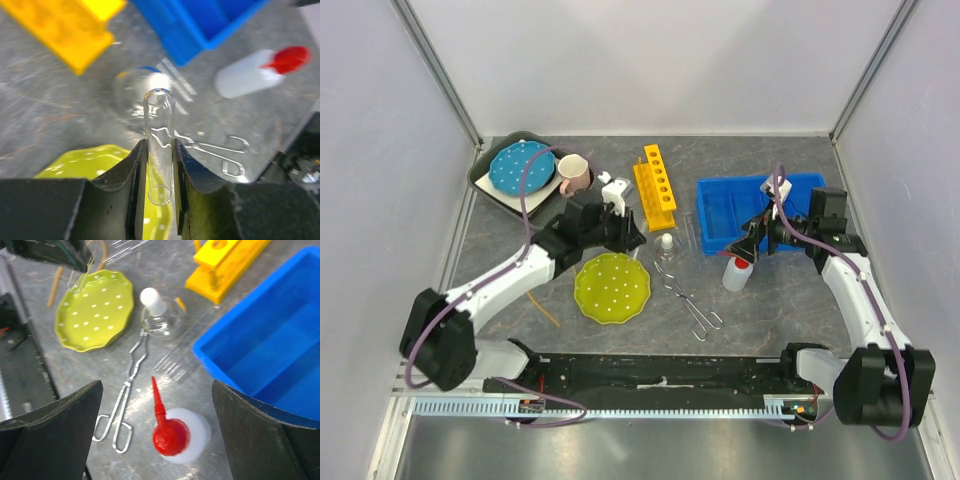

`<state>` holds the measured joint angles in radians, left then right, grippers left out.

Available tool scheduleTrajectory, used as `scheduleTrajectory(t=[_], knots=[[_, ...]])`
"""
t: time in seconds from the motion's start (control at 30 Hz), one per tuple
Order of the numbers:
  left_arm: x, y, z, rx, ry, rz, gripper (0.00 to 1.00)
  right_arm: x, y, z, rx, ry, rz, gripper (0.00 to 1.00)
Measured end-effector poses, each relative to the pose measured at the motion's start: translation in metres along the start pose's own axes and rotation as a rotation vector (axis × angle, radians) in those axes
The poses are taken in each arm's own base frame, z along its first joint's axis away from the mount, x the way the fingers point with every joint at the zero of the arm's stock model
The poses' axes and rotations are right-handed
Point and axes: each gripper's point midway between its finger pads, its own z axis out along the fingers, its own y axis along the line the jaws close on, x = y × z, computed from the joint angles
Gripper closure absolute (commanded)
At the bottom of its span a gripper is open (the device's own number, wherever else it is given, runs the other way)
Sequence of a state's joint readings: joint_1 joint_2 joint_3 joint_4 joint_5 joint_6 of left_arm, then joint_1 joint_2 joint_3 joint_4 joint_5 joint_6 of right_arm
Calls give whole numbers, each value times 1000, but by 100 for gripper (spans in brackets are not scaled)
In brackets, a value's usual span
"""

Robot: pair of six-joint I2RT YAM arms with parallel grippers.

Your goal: Organize the chemistry lab equipment

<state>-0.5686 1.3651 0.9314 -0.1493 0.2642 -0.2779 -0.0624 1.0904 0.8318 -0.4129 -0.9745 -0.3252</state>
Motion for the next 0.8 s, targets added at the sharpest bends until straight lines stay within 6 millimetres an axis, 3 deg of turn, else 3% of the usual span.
scheduleTrajectory(t=[0.17, 0.27, 0.37, 0.5, 0.67, 0.8], knots=[[2, -76, -25, 208, -116, 38, 84, 8, 25, 23, -181, 99, 138, 4], [7, -109, -38, 299, -158, 48, 84, -11, 52, 38, -291, 151, 155, 4], [11, -129, -44, 339, -174, 50, 84, -29, 76, 46, -354, 169, 188, 5], [13, -145, -46, 356, -189, 53, 84, -41, 105, 54, -403, 194, 261, 6], [15, -145, -46, 334, -201, 35, 84, -41, 136, 61, -457, 239, 315, 12], [17, -140, -43, 307, -203, 20, 84, -44, 142, 64, -464, 242, 340, 18]])
